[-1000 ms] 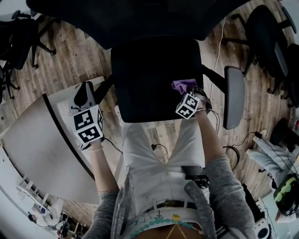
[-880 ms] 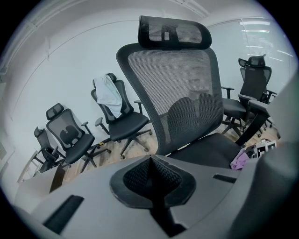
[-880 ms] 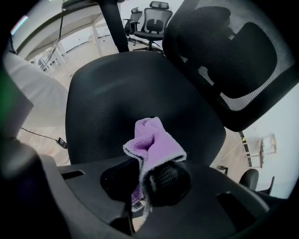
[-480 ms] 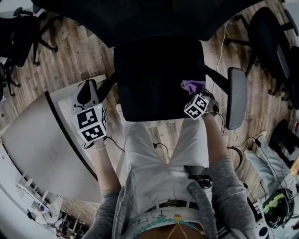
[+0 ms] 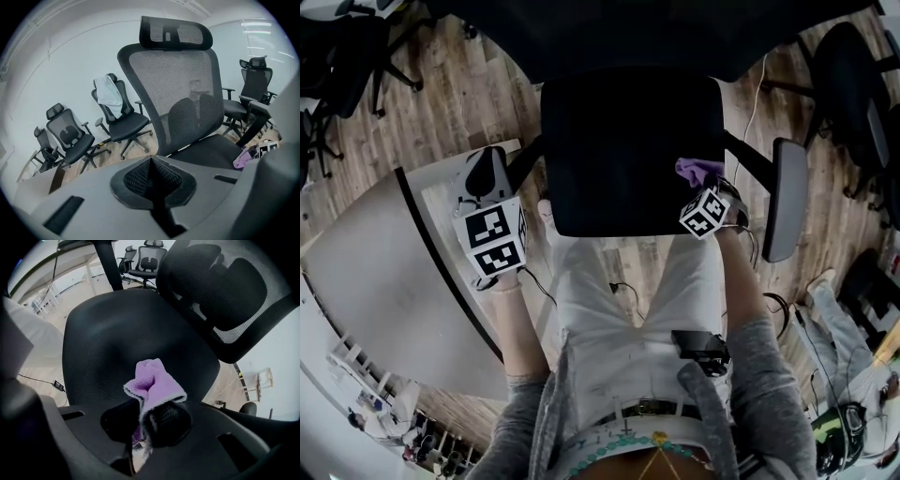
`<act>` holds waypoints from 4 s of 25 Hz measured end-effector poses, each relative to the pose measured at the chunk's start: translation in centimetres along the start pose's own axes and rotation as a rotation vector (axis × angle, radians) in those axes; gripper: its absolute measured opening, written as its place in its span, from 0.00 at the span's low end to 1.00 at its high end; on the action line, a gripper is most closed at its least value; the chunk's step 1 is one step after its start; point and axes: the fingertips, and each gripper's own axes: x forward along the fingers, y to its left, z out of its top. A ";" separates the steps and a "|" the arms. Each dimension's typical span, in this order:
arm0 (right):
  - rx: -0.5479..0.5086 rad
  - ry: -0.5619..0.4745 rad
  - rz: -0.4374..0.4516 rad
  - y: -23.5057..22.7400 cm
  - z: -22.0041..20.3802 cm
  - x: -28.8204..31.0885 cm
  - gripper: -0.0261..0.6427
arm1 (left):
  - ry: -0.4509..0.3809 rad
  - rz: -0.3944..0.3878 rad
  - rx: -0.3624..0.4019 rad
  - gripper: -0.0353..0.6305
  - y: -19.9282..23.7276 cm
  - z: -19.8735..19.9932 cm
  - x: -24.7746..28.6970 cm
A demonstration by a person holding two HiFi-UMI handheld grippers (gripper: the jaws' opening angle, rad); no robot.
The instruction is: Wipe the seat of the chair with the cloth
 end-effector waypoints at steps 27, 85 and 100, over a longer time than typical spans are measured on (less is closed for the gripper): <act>-0.059 -0.532 0.314 15.4 20.5 -9.0 0.11 | 0.000 0.009 0.017 0.06 0.6 -0.2 -0.1; -0.282 -0.266 0.249 21.2 19.7 -1.1 0.11 | 0.001 0.015 0.032 0.06 0.4 -0.1 -0.2; -0.261 -0.205 0.234 19.2 15.6 -0.6 0.11 | -0.001 0.034 0.038 0.06 0.6 -0.1 -0.2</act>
